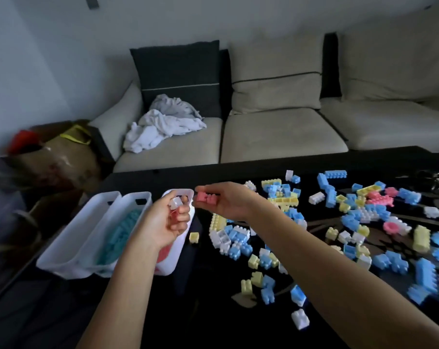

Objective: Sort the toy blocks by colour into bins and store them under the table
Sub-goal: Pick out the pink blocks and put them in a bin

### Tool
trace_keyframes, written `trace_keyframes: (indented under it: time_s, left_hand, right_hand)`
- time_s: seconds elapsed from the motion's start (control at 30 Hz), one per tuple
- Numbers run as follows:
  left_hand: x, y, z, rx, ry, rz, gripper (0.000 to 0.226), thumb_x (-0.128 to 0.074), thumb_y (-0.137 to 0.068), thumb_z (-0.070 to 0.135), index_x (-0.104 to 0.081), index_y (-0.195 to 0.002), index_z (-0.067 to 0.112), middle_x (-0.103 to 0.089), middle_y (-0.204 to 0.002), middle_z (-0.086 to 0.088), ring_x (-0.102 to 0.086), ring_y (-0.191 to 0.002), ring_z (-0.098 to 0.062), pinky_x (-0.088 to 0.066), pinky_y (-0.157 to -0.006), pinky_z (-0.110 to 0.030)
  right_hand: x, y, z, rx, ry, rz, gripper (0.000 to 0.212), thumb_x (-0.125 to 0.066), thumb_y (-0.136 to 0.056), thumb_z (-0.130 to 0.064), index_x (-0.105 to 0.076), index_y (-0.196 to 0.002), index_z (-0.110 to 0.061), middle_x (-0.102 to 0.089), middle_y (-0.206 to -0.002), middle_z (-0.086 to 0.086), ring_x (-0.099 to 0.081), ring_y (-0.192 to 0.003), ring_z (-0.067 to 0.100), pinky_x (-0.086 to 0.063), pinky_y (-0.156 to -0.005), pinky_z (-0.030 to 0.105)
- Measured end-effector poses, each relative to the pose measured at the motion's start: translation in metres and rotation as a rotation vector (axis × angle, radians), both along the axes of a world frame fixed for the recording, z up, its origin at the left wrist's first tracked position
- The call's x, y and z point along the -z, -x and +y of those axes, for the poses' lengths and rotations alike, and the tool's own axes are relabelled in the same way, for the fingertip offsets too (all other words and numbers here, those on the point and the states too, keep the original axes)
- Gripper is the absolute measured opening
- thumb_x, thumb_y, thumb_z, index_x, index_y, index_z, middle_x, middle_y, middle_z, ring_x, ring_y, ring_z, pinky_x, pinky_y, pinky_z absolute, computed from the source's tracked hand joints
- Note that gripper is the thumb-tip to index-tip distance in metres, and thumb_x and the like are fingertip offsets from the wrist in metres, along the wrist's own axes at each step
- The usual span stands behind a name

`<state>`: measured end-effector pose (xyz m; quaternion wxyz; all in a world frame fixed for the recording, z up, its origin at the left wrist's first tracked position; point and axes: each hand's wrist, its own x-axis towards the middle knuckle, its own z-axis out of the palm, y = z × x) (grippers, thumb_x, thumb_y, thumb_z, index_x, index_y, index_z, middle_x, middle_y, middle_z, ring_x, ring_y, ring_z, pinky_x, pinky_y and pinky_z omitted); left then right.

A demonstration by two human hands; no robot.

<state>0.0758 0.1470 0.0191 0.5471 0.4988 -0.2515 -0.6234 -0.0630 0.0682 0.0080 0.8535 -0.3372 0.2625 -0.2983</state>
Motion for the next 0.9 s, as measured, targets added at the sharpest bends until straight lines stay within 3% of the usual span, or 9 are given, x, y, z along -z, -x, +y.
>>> trace_keyframes:
  time_s: [0.17, 0.27, 0.37, 0.43, 0.53, 0.67, 0.8, 0.83, 0.9]
  left_hand:
    - [0.006, 0.000, 0.009, 0.046, 0.015, -0.135, 0.022, -0.036, -0.100, 0.027, -0.052, -0.088, 0.017, -0.043, -0.059, 0.001, -0.031, -0.039, -0.006, -0.017, -0.029, -0.011]
    - [0.010, 0.025, 0.012, 0.204, -0.049, -0.480, 0.028, -0.042, -0.099, 0.034, -0.058, -0.086, 0.015, -0.050, -0.068, -0.002, -0.037, -0.048, -0.008, -0.023, -0.034, -0.014]
    - [0.021, 0.040, 0.010, 0.384, -0.136, -0.912, 0.040, -0.037, -0.097, 0.050, -0.059, -0.093, 0.017, -0.058, -0.080, 0.000, -0.044, -0.058, -0.009, -0.033, -0.048, -0.018]
    - [0.025, 0.039, 0.010, 0.408, -0.132, -1.027, 0.044, -0.034, -0.096, 0.055, -0.058, -0.102, 0.017, -0.060, -0.085, 0.002, -0.044, -0.061, -0.010, -0.035, -0.053, -0.021]
    - [0.018, 0.023, 0.016, 0.294, -0.094, -1.013, 0.041, -0.037, -0.097, 0.048, -0.060, -0.106, 0.015, -0.059, -0.084, 0.002, -0.045, -0.063, -0.011, -0.034, -0.055, -0.023]
    - [0.007, -0.013, 0.027, 0.054, -0.067, -0.903, 0.022, -0.043, -0.094, 0.024, -0.064, -0.098, 0.019, -0.059, -0.081, -0.002, -0.049, -0.063, -0.014, -0.037, -0.058, -0.026]
    - [0.008, -0.047, 0.038, -0.107, -0.067, -0.810, 0.032, -0.042, -0.086, -0.001, -0.063, -0.108, 0.010, -0.064, -0.092, -0.009, -0.057, -0.082, -0.021, -0.046, -0.076, -0.035]
    - [0.009, -0.051, 0.039, -0.120, -0.056, -0.768, 0.027, -0.044, -0.089, 0.001, -0.061, -0.109, 0.007, -0.062, -0.090, -0.007, -0.056, -0.081, -0.019, -0.047, -0.077, -0.035]
    - [0.011, -0.051, 0.042, -0.124, -0.047, -0.757, 0.024, -0.050, -0.093, 0.023, -0.061, -0.109, 0.011, -0.063, -0.090, -0.003, -0.059, -0.084, -0.016, -0.048, -0.088, -0.039]
  right_hand:
    - [-0.007, -0.010, 0.002, 0.072, -0.018, -0.026, 0.014, -0.048, -0.093, 0.003, -0.059, -0.099, 0.009, -0.049, -0.088, 0.018, -0.054, -0.090, 0.026, -0.058, -0.077, 0.034]
    - [-0.011, 0.015, -0.005, 0.187, -0.037, 0.005, 0.024, -0.046, -0.094, 0.004, -0.054, -0.115, 0.011, -0.052, -0.108, 0.025, -0.053, -0.115, 0.033, -0.054, -0.087, 0.036]
    - [-0.014, 0.038, -0.013, 0.245, -0.055, 0.035, 0.027, -0.052, -0.090, 0.005, -0.054, -0.116, 0.011, -0.046, -0.123, 0.026, -0.052, -0.117, 0.036, -0.059, -0.076, 0.036]
    - [-0.016, 0.044, -0.014, 0.236, -0.028, 0.088, 0.032, -0.055, -0.088, 0.005, -0.053, -0.119, 0.011, -0.045, -0.121, 0.025, -0.052, -0.115, 0.035, -0.060, -0.071, 0.036]
    - [-0.017, 0.034, -0.011, 0.175, -0.013, 0.142, 0.032, -0.055, -0.089, 0.002, -0.052, -0.120, 0.010, -0.044, -0.124, 0.024, -0.053, -0.114, 0.035, -0.060, -0.072, 0.037]
    - [-0.011, -0.004, -0.005, 0.110, -0.046, 0.127, 0.030, -0.047, -0.095, -0.004, -0.048, -0.121, 0.012, -0.049, -0.109, 0.020, -0.053, -0.101, 0.027, -0.048, -0.094, 0.045]
    - [-0.015, -0.041, 0.005, 0.089, -0.024, 0.132, 0.040, -0.039, -0.100, -0.007, -0.036, -0.139, 0.003, -0.037, -0.141, 0.016, -0.048, -0.073, 0.020, -0.036, -0.107, 0.048]
    - [-0.017, -0.046, 0.007, 0.080, -0.021, 0.141, 0.041, -0.038, -0.100, -0.008, -0.035, -0.140, 0.000, -0.033, -0.146, 0.016, -0.051, -0.079, 0.021, -0.035, -0.108, 0.048]
    - [-0.022, -0.053, 0.010, 0.043, -0.002, 0.187, 0.044, -0.039, -0.100, -0.010, -0.032, -0.143, -0.003, -0.026, -0.150, 0.021, -0.049, -0.118, 0.033, -0.031, -0.110, 0.049]
